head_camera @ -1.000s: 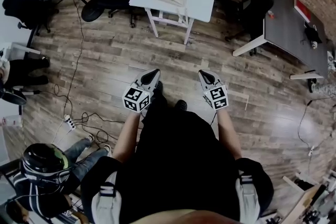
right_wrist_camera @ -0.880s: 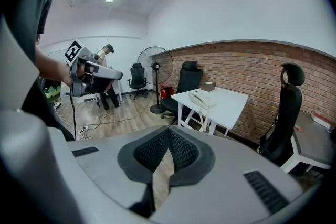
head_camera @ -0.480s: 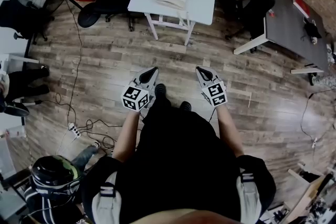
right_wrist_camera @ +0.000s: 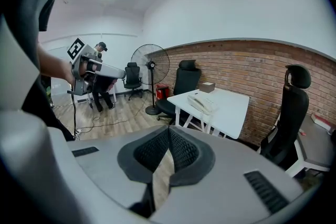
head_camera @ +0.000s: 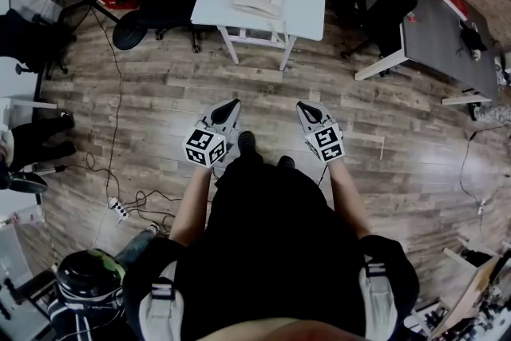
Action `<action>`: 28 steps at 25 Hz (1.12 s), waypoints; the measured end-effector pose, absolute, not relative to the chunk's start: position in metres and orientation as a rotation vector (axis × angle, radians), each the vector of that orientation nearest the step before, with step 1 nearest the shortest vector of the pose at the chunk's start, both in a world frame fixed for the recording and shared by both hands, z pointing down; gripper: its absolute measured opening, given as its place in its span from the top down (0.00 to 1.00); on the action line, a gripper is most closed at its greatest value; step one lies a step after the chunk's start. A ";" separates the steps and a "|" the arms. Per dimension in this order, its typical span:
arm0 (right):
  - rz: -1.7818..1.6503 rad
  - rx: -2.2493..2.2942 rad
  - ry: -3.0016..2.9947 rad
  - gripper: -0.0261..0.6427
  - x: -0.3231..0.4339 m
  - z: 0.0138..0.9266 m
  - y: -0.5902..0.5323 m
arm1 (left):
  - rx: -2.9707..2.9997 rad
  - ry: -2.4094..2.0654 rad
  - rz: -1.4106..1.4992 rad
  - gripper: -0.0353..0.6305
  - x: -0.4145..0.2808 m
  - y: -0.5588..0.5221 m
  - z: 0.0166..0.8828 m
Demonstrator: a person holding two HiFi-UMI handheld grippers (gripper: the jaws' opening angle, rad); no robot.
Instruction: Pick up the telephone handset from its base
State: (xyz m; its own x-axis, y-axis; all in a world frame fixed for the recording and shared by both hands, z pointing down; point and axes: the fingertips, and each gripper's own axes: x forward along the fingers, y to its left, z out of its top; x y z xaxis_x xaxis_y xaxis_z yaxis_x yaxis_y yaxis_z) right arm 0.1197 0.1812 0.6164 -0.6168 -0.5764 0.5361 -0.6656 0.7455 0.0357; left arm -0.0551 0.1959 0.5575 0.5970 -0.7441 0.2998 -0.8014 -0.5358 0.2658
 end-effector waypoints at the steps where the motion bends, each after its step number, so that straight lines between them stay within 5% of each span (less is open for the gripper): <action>1: 0.226 0.946 -2.417 0.97 0.118 0.616 0.179 | 2.456 -1.238 0.212 0.92 -0.057 0.193 0.558; 28: 0.244 1.151 -2.335 0.96 0.075 0.627 0.148 | 2.534 -1.093 0.221 0.92 -0.111 0.146 0.567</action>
